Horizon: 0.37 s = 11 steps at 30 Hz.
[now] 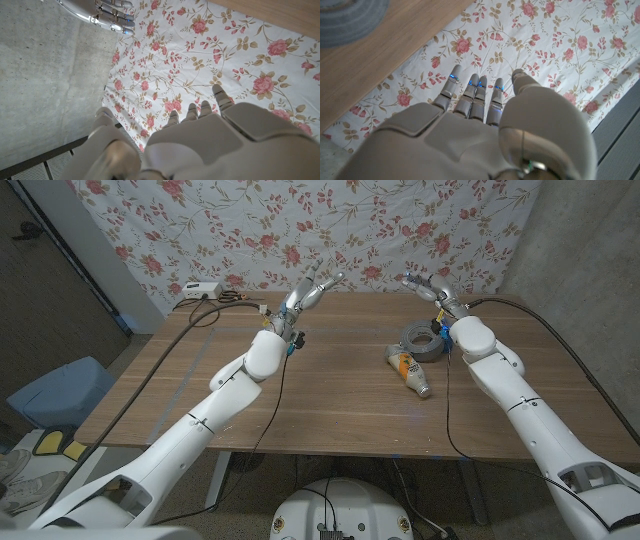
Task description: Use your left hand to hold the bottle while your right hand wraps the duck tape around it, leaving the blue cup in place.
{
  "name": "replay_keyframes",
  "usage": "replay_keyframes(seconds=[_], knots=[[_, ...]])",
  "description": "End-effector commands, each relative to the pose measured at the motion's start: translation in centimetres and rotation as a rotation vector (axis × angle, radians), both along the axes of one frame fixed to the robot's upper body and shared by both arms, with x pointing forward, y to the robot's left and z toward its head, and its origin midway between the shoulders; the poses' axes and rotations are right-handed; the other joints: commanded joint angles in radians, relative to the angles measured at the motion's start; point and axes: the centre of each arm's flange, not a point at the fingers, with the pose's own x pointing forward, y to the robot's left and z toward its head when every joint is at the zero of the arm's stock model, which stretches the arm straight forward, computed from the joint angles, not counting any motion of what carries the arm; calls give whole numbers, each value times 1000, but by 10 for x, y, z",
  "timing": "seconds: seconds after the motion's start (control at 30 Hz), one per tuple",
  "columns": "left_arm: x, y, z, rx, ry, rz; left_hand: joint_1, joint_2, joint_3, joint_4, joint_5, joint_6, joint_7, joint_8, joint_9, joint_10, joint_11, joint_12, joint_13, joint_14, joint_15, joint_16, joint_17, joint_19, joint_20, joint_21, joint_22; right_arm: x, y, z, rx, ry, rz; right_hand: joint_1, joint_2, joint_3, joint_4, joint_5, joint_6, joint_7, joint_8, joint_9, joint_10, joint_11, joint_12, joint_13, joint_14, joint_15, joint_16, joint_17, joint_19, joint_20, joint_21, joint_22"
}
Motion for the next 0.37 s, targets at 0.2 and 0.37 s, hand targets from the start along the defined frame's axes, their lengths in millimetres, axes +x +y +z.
replay_keyframes(seconds=[0.2,0.37], knots=[[-5,42,-18,-32,30,5,-5,0,-3,1,4,-166,3,0,1,-181,7,7,-1,-197,1,6,-1,-362,4,-3,1,4,-3,-8,350,-62,298,-20,0,8,-11,10,33,14,5,0,44,14,15,-11,35,6,10,-18,26,-13,-12,4],[-2,52,-25,-59,57,11,-5,0,-5,2,4,-163,4,0,1,-179,9,8,-1,-195,1,6,-1,-361,4,-4,1,6,-4,-14,430,-70,337,-29,-2,8,-13,11,41,21,6,-1,50,13,15,-16,43,11,12,-26,33,-32,-17,5]])
